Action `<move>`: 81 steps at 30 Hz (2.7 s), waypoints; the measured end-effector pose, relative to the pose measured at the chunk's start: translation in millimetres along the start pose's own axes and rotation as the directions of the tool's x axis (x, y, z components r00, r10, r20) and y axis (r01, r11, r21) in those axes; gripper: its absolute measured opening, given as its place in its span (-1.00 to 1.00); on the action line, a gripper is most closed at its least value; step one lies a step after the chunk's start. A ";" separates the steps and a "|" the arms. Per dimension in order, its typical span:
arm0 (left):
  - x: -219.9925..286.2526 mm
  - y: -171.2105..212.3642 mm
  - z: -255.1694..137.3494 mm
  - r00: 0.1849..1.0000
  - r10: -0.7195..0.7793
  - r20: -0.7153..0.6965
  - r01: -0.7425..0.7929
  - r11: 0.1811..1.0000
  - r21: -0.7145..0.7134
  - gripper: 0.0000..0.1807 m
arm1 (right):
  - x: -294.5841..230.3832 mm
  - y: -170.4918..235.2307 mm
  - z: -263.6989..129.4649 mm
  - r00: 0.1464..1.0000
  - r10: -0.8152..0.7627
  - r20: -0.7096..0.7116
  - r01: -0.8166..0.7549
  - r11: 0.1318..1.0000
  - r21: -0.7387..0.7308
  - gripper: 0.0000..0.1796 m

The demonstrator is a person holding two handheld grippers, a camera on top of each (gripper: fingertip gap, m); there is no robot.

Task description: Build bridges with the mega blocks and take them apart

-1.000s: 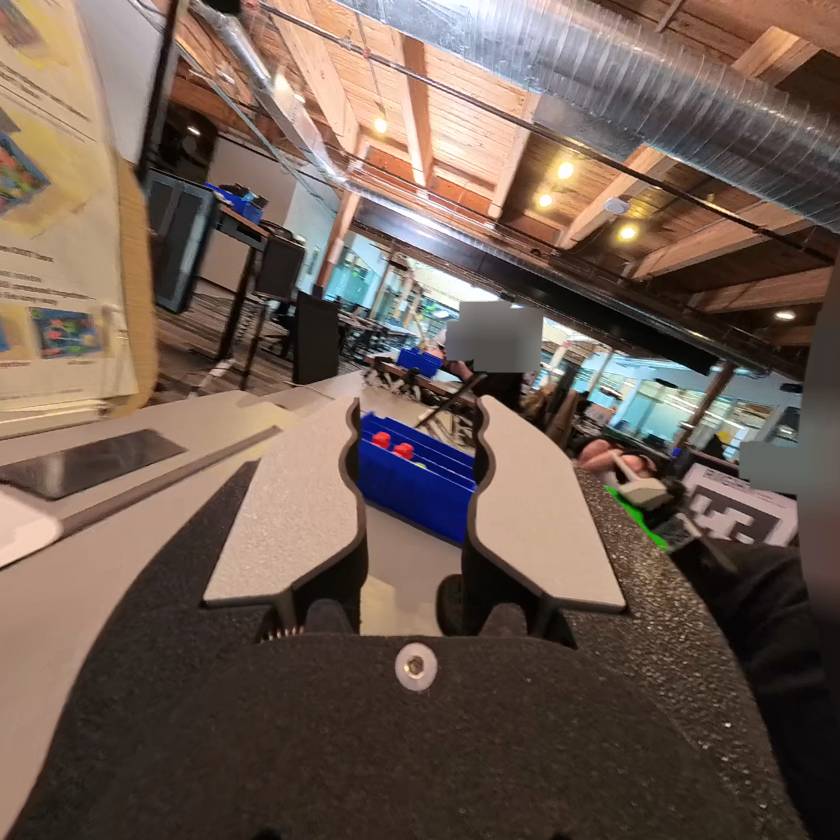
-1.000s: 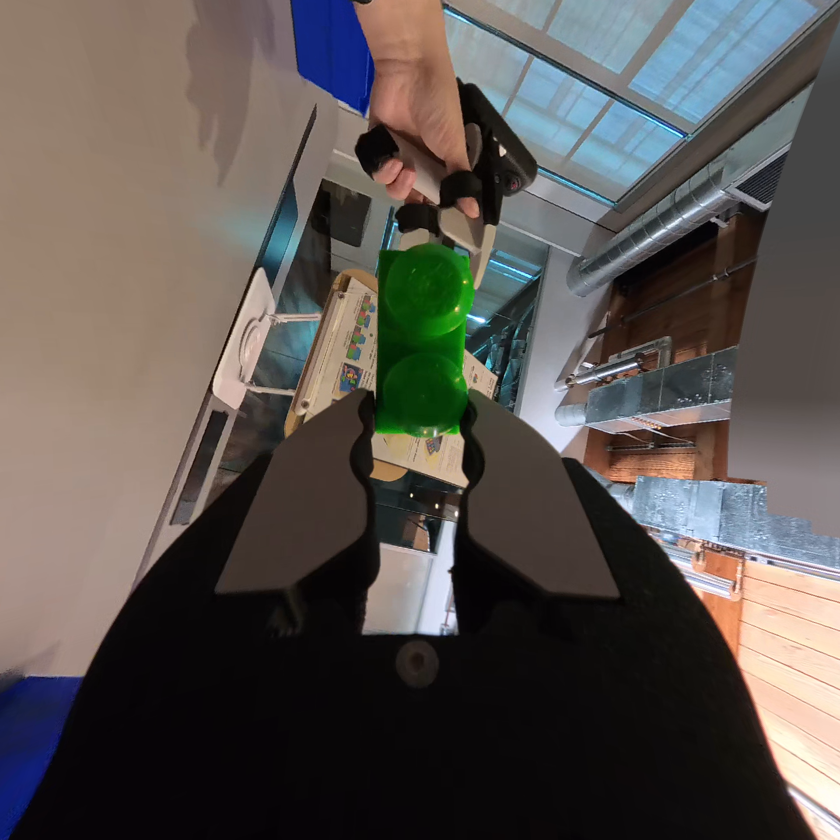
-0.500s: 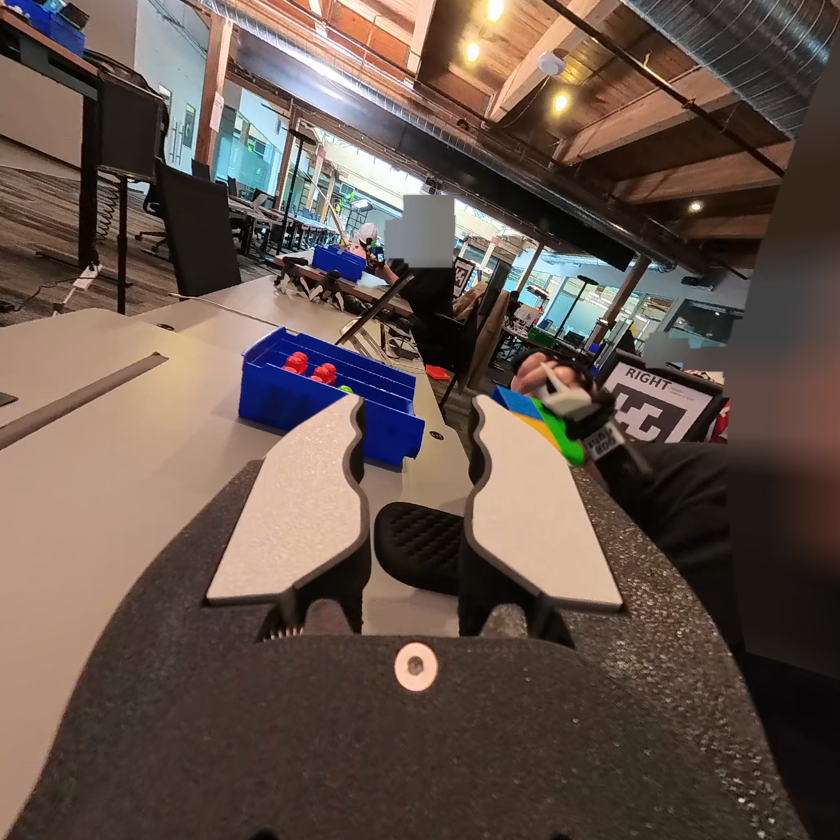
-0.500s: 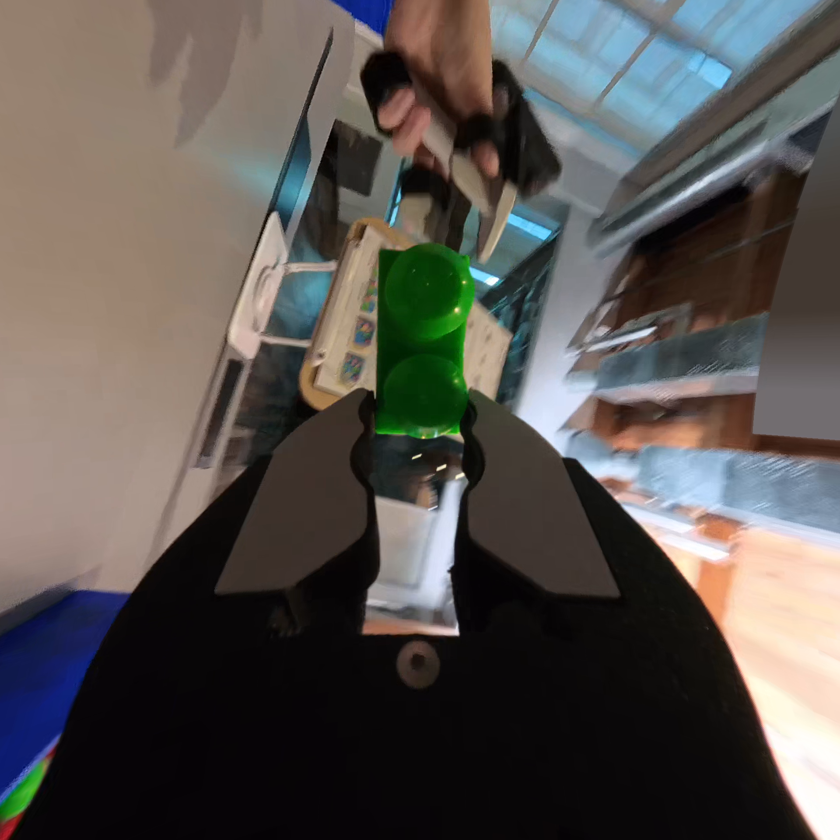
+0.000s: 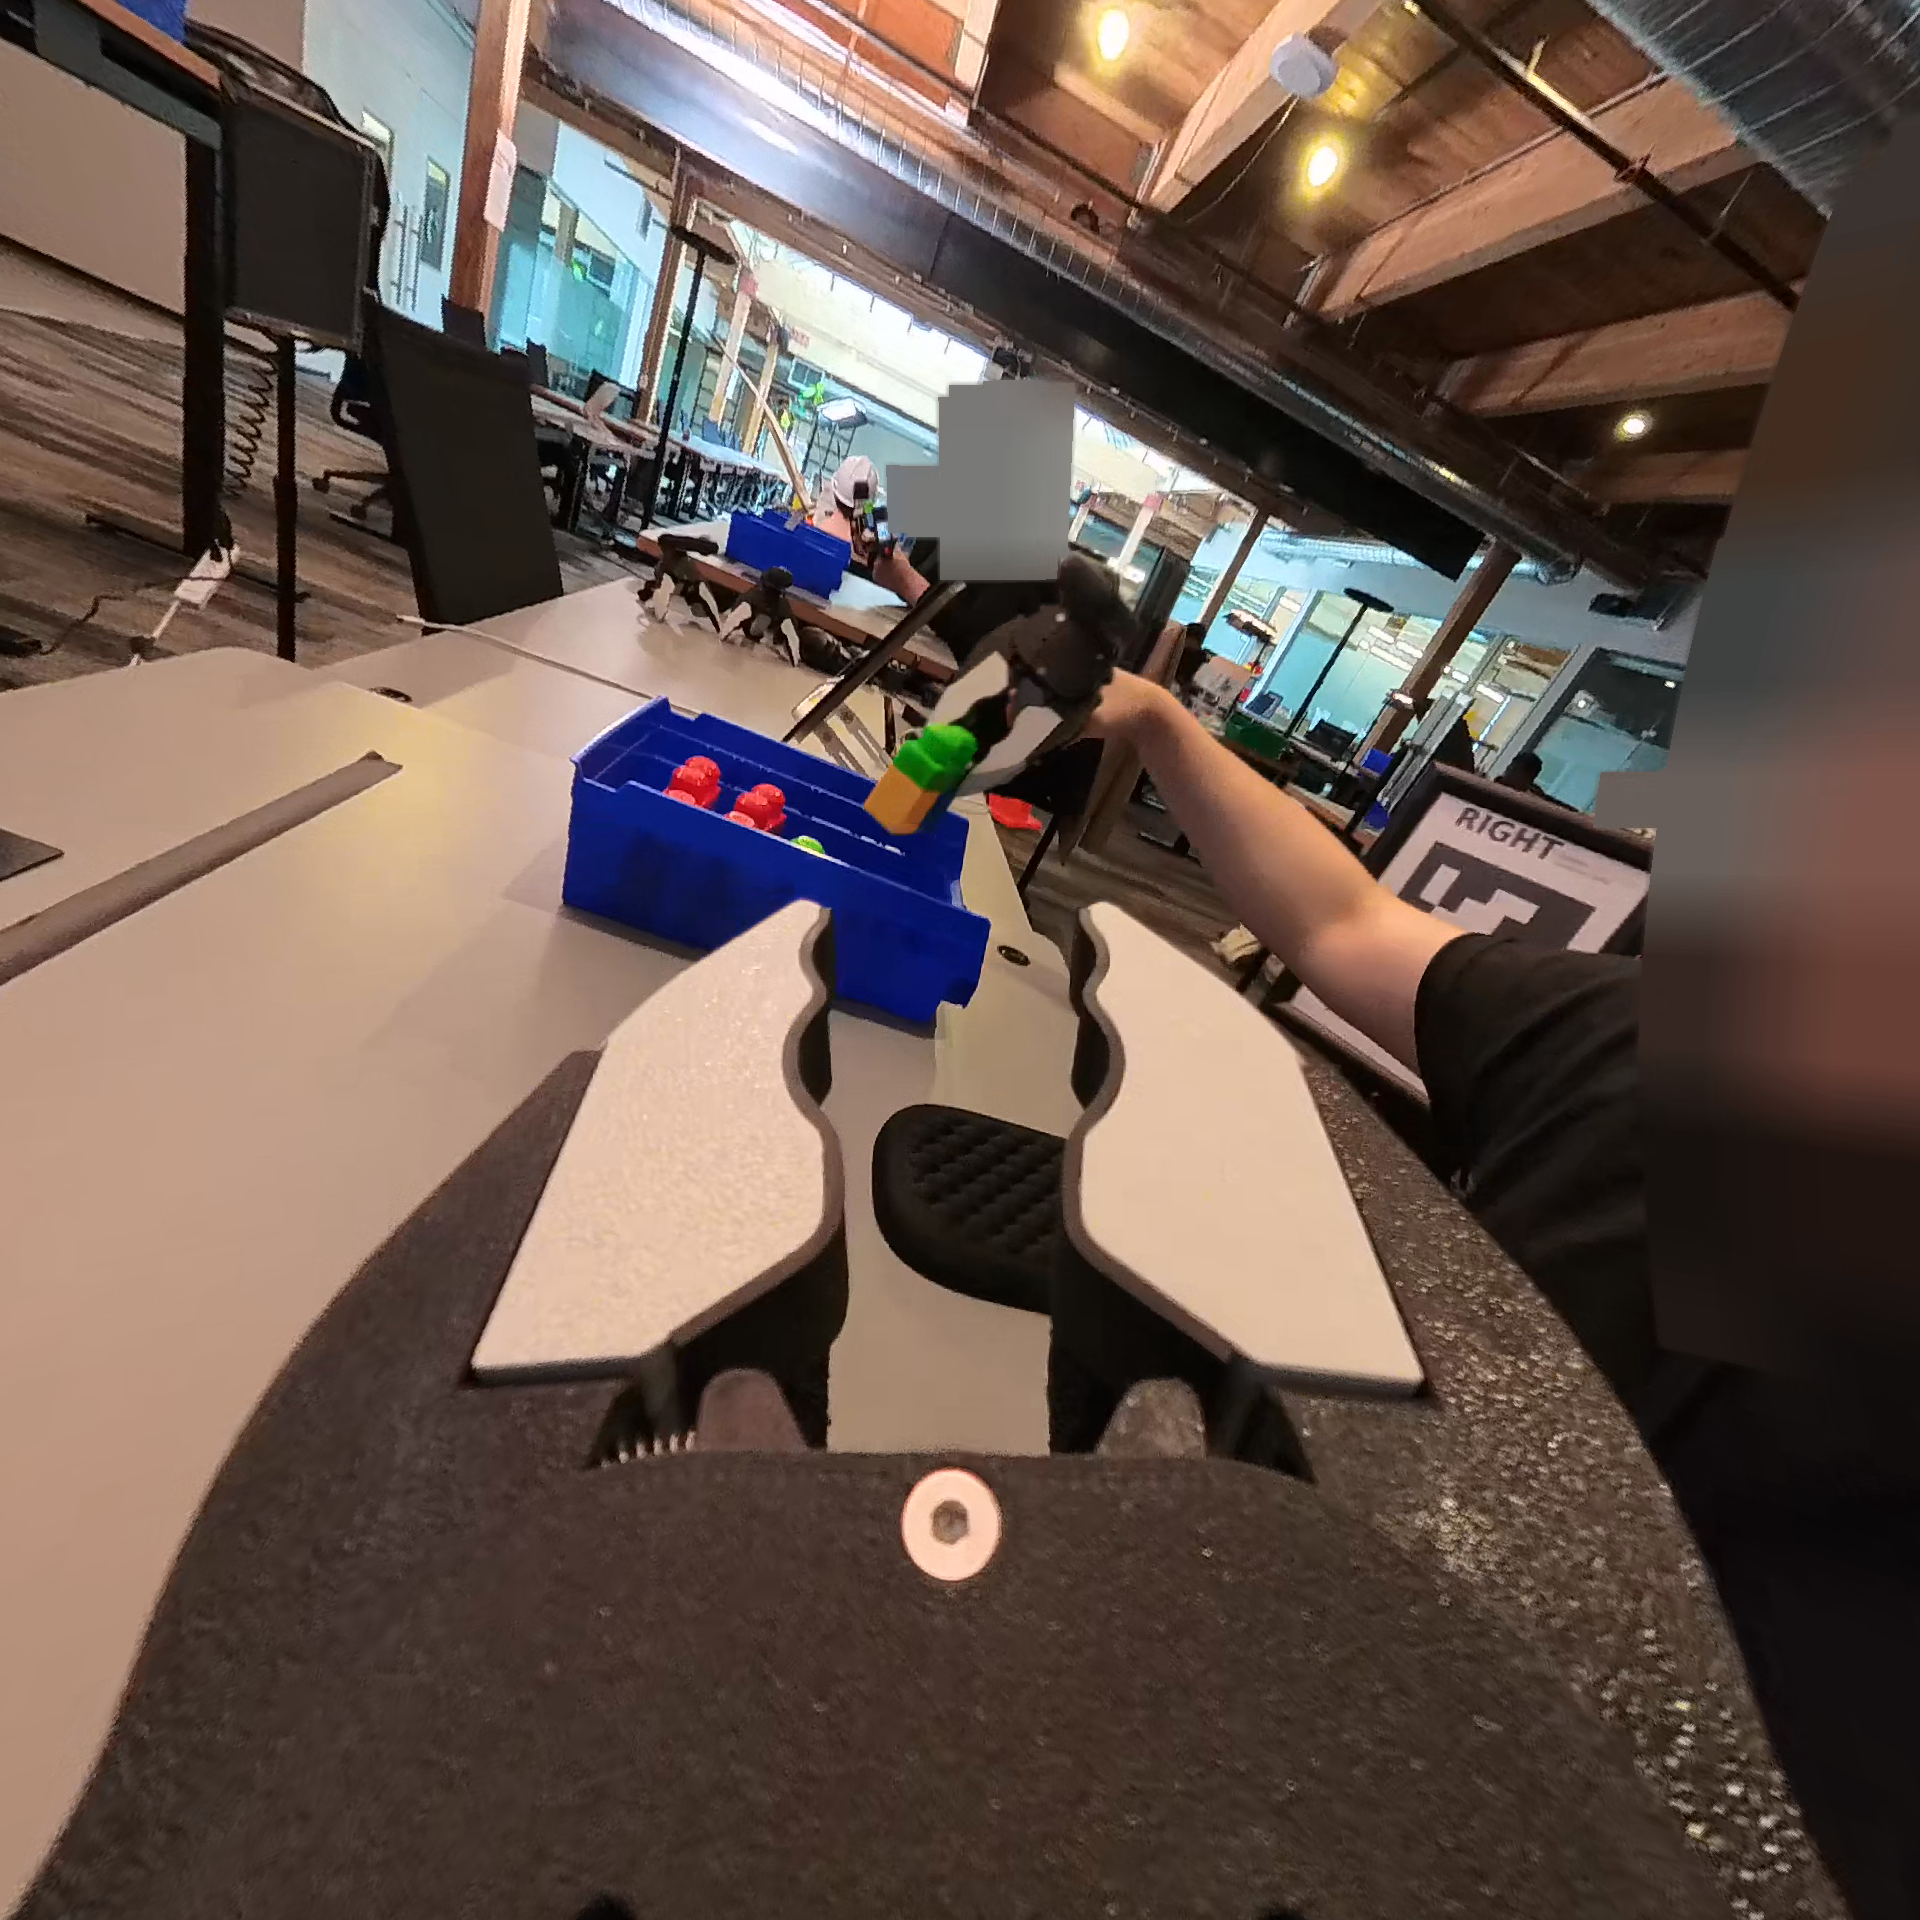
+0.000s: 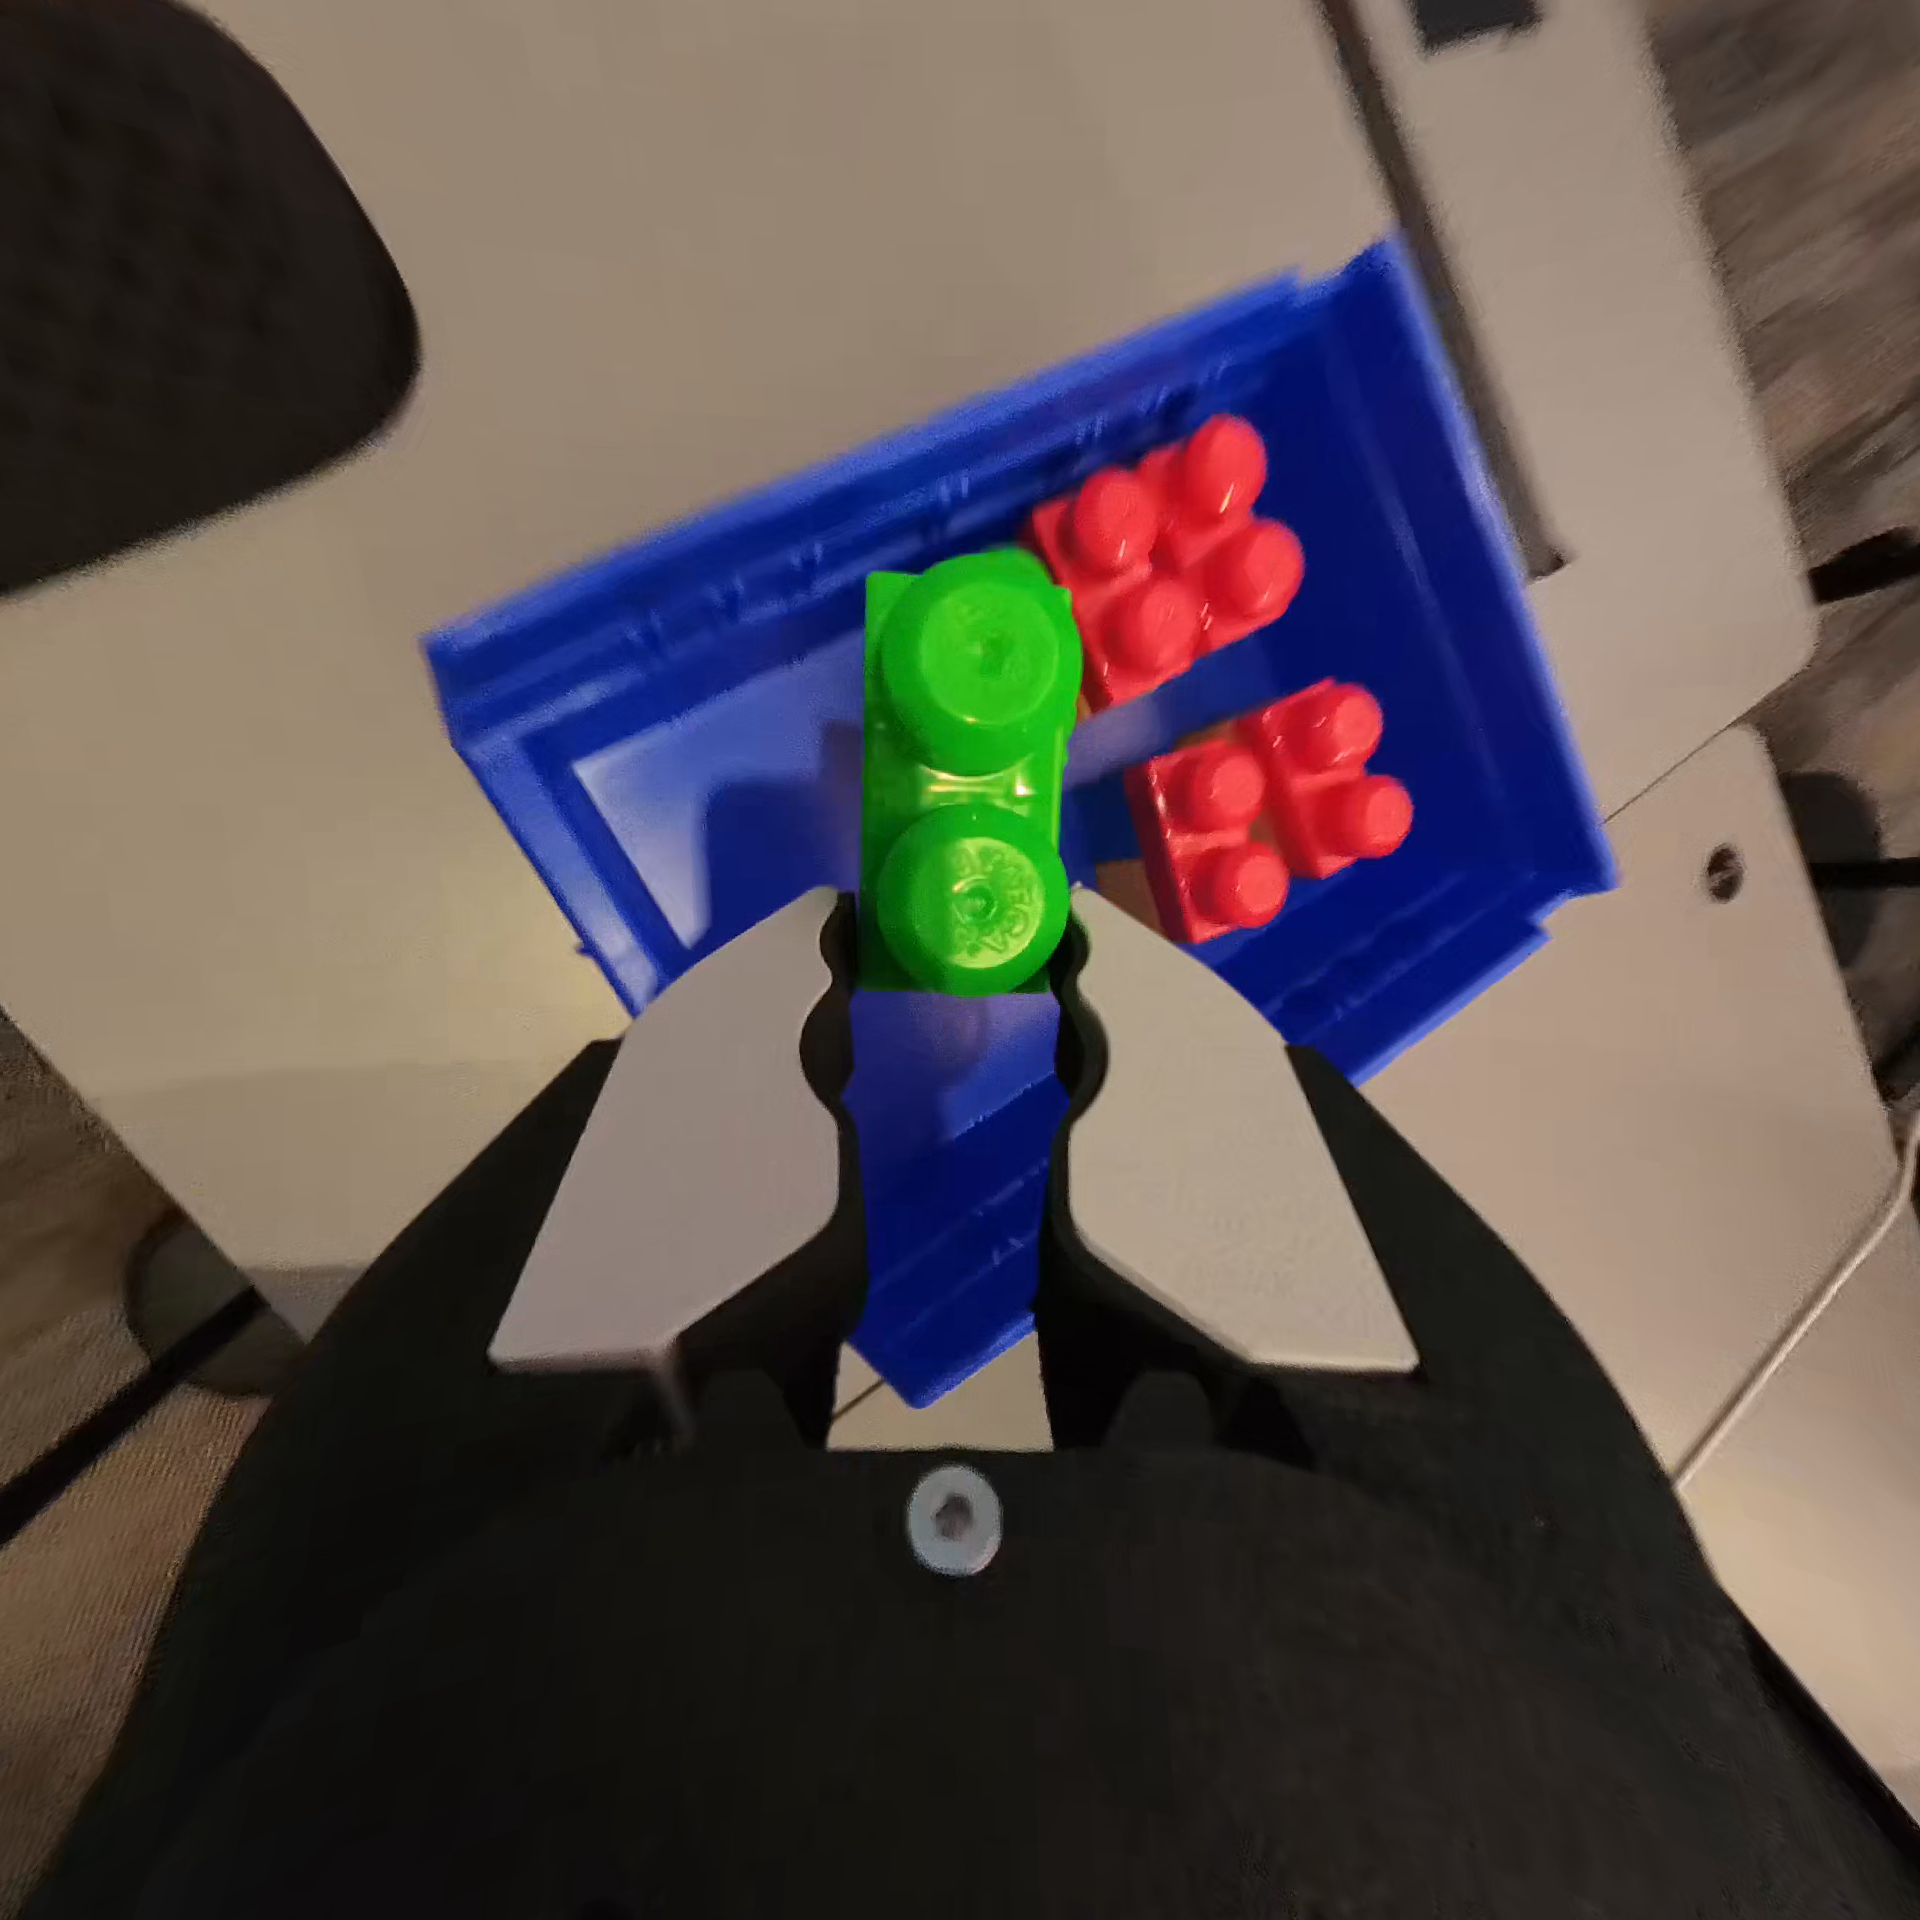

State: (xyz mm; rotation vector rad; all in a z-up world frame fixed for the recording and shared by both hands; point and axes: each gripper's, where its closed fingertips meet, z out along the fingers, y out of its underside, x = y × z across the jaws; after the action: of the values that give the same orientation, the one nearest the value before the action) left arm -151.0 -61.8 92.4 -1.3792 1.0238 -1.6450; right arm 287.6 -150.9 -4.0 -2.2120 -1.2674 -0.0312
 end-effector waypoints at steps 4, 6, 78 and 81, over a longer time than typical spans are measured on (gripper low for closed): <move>-5.5 5.4 2.0 1.000 -0.024 0.011 0.024 1.000 -0.008 -0.52 | 16.2 47.3 41.1 0.996 0.022 0.082 -0.006 0.982 -0.188 -0.60; -8.5 7.4 1.9 0.999 -0.036 0.017 0.037 0.999 -0.009 -0.52 | 23.3 64.8 55.3 0.992 0.040 0.119 -0.007 0.963 -0.269 -0.60; -69.5 -3.9 -440.7 0.216 0.198 0.956 0.022 0.978 -0.208 -0.40 | -48.5 -411.0 156.9 0.973 0.152 0.176 -0.230 0.745 0.626 -0.70; -99.1 17.1 -449.3 0.231 0.183 0.956 0.016 0.981 -0.192 -0.37 | -43.0 -402.3 162.6 0.973 0.175 0.149 -0.229 0.767 0.599 -0.70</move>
State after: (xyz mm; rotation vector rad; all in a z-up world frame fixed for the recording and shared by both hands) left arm -580.2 71.6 -7.7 -1.9713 0.3871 -0.2775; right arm -98.1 48.0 38.7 -1.7629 -0.8935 0.5008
